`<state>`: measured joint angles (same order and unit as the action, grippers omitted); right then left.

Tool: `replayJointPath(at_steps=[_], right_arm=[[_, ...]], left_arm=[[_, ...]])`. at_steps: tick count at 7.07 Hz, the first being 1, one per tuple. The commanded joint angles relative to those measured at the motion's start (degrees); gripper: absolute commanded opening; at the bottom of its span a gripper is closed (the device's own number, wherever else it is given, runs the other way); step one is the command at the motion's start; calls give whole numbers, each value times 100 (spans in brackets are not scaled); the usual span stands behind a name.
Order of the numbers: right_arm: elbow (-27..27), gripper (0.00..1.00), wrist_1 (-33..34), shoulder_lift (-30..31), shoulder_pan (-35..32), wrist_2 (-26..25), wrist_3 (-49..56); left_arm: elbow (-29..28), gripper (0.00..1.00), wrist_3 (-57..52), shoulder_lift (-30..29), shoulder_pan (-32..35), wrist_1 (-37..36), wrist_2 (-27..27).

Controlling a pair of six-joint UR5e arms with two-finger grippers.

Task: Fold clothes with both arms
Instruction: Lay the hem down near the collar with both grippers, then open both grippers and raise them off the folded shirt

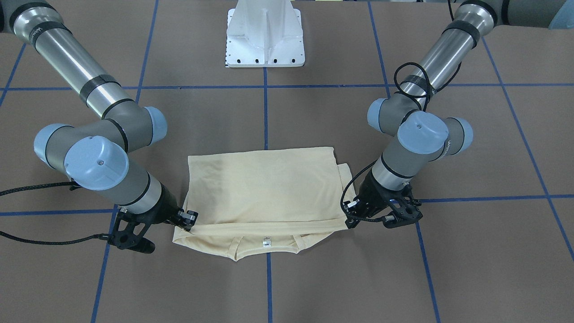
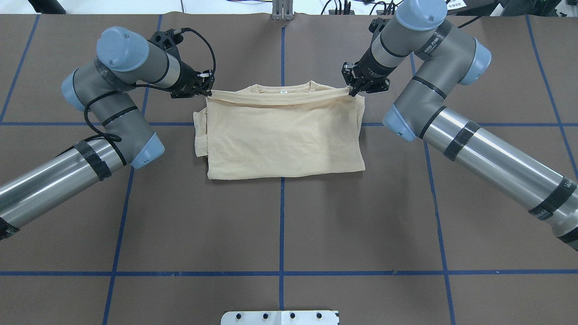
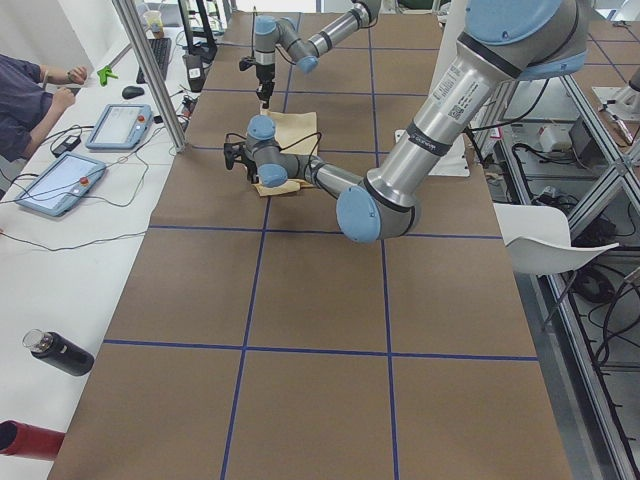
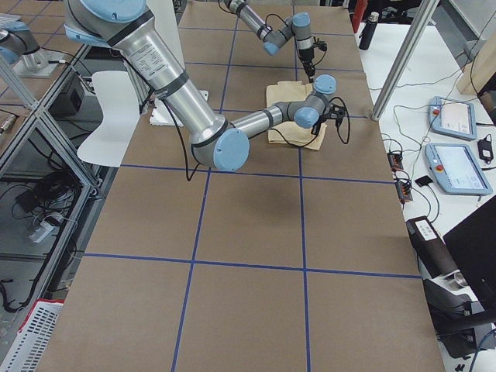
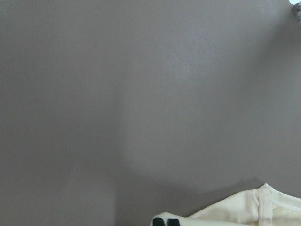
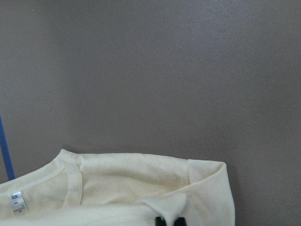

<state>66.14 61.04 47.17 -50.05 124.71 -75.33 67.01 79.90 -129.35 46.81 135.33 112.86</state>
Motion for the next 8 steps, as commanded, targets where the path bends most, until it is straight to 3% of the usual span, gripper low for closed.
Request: replayJointPath(at_steps=[1, 4, 5, 8], right_arm=[[73, 100, -4, -6, -22, 27, -8], [1694, 100, 22, 1062, 126, 88, -156], [1987, 100, 5, 1301, 353, 28, -627], [2052, 99, -5, 1610, 1014, -315, -931]], left_arm=[[433, 99, -176, 250, 126, -59, 42], [1496, 99, -168, 797, 259, -531, 342], [1682, 99, -150, 841, 267, -586, 315], [2105, 99, -141, 911, 285, -797, 271]])
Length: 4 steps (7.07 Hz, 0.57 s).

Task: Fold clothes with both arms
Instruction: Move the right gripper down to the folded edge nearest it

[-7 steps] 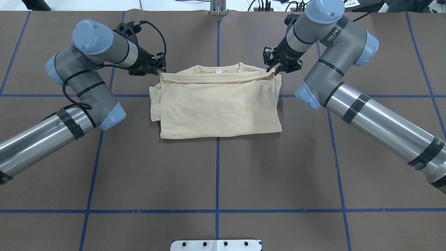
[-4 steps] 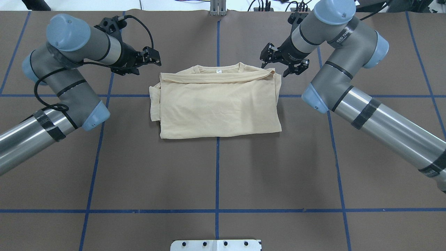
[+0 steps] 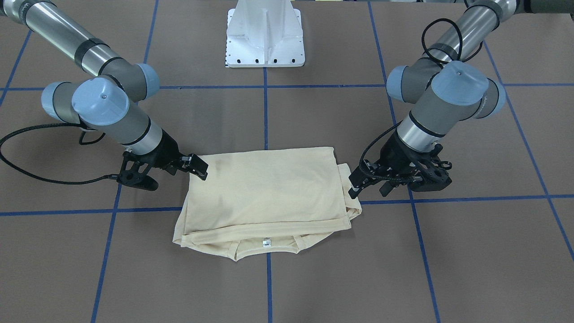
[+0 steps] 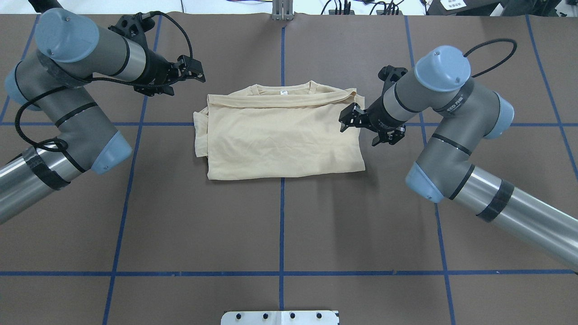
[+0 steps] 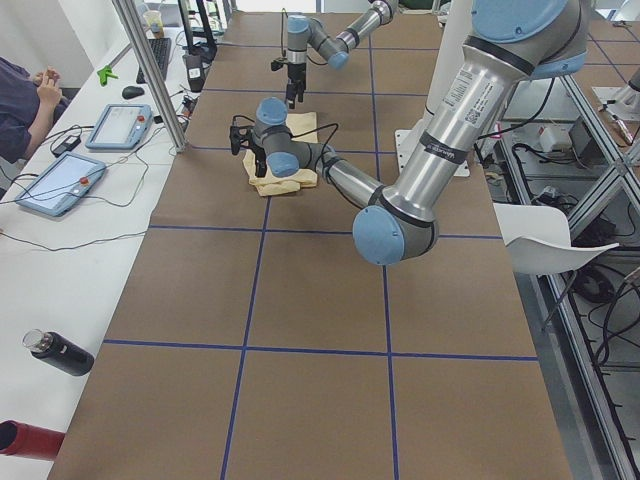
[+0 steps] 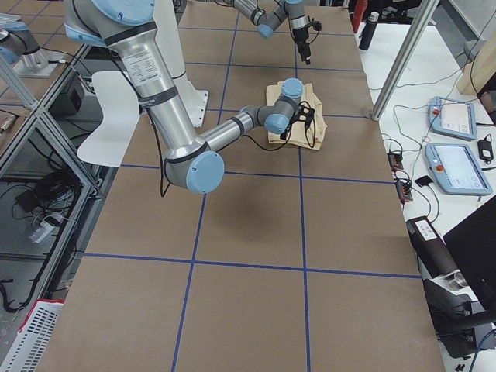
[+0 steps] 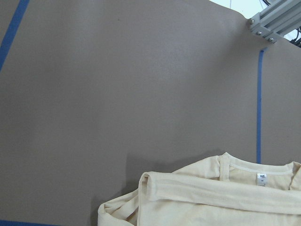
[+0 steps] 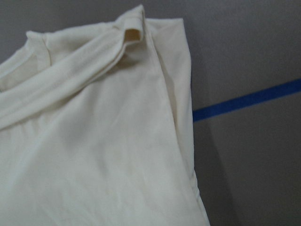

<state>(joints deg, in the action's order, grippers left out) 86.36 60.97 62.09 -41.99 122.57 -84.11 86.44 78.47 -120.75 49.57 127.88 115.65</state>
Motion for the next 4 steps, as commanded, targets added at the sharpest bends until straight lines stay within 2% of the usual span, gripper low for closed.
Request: replayJointPath(at_steps=[1, 3, 4], right_arm=[[82, 99, 28, 162, 217, -76, -53], [127, 98, 55, 206, 304, -31, -53], [127, 92, 55, 198, 322, -31, -53]], left_arm=[[215, 99, 2, 69, 0, -52, -7], [207, 99, 2, 60, -8, -52, 2], [207, 99, -7, 60, -8, -52, 2]])
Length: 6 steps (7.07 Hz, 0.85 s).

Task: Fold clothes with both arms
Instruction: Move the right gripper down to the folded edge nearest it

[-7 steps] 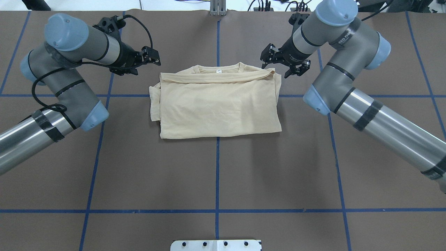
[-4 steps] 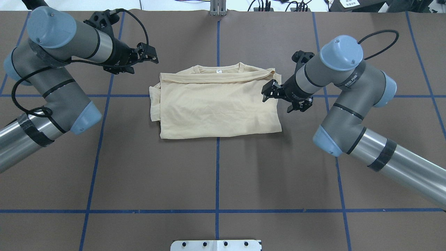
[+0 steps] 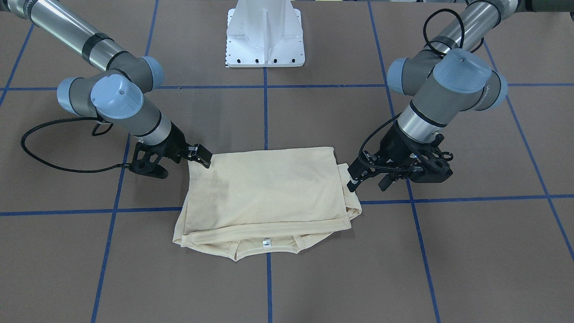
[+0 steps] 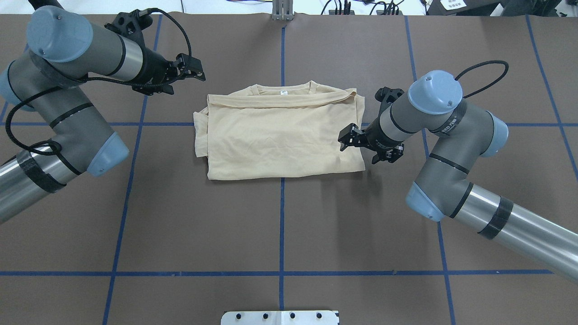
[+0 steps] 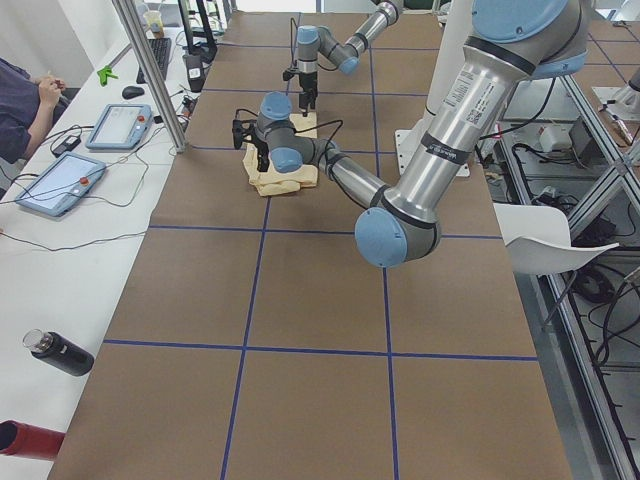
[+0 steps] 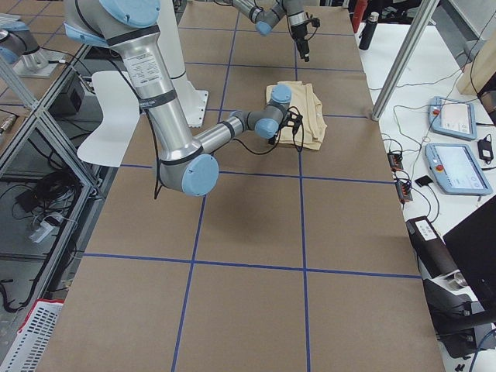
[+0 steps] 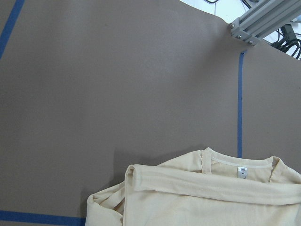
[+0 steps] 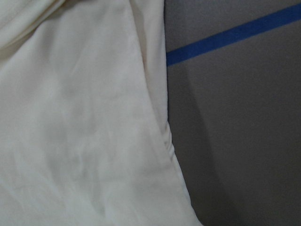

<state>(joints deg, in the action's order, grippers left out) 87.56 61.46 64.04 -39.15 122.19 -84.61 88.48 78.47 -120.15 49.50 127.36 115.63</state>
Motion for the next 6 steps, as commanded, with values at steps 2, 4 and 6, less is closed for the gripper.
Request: replayJointPath(at_steps=[2, 4, 6], right_arm=[[-19, 90, 15, 3, 65, 7, 6], [-72, 81, 15, -6, 83, 7, 6], [-72, 38, 23, -6, 83, 24, 6]], left_arm=[[-6, 99, -16, 1, -1, -1, 3], [-15, 99, -25, 18, -1, -1, 3], [-15, 99, -25, 27, -1, -1, 3]])
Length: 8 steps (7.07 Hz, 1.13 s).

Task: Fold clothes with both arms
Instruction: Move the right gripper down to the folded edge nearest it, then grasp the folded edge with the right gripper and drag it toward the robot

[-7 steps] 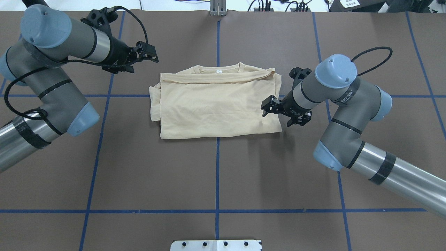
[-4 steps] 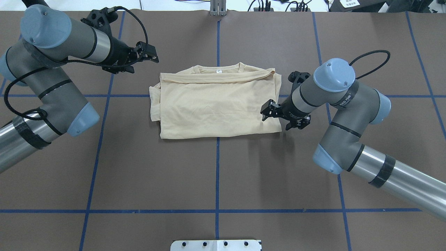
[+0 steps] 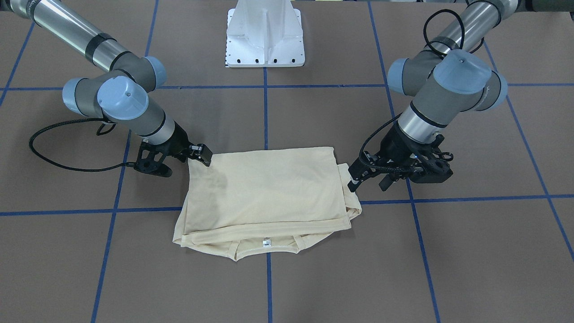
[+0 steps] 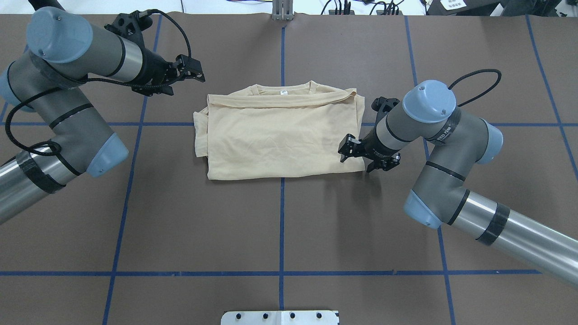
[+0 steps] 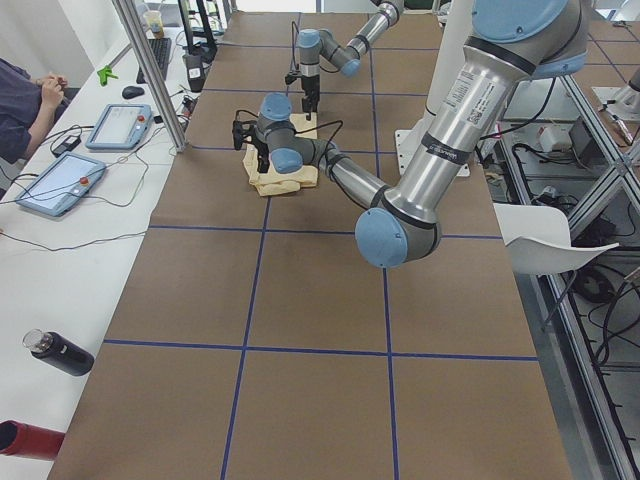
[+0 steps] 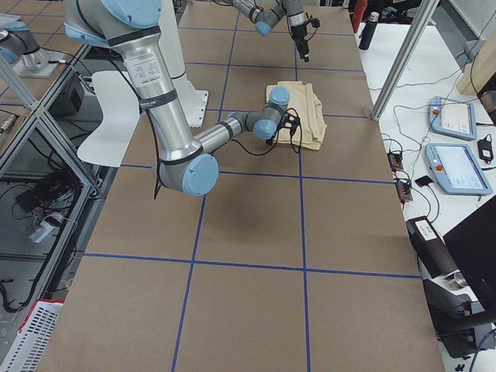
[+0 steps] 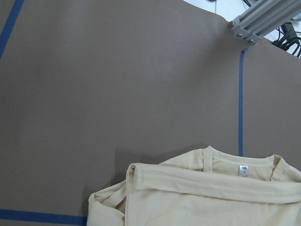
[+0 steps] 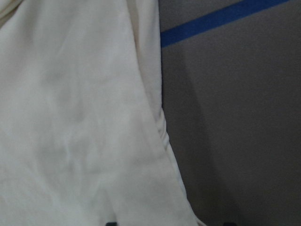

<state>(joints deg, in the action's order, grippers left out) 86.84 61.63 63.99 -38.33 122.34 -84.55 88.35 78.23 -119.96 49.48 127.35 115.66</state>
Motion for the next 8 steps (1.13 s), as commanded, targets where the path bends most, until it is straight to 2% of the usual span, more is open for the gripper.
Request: replayJointPath(at_steps=[1, 2, 3, 6, 7, 8], right_arm=[[17, 10, 94, -18, 10, 10, 0], [87, 0, 234, -44, 1, 10, 0], [201, 0, 235, -10, -7, 27, 0], [587, 0, 392, 139, 141, 500, 0], [702, 0, 454, 140, 212, 1050, 0], [886, 0, 464, 175, 421, 1247, -8]], left_arm=[[-2, 99, -1, 8, 0, 0, 0], [-10, 99, -1, -1, 0, 0, -9], [-2, 99, -1, -1, 0, 0, -9], [16, 99, -1, -1, 9, 0, -9], [16, 99, -1, 16, 9, 0, 0], [24, 99, -1, 25, 18, 0, 0]])
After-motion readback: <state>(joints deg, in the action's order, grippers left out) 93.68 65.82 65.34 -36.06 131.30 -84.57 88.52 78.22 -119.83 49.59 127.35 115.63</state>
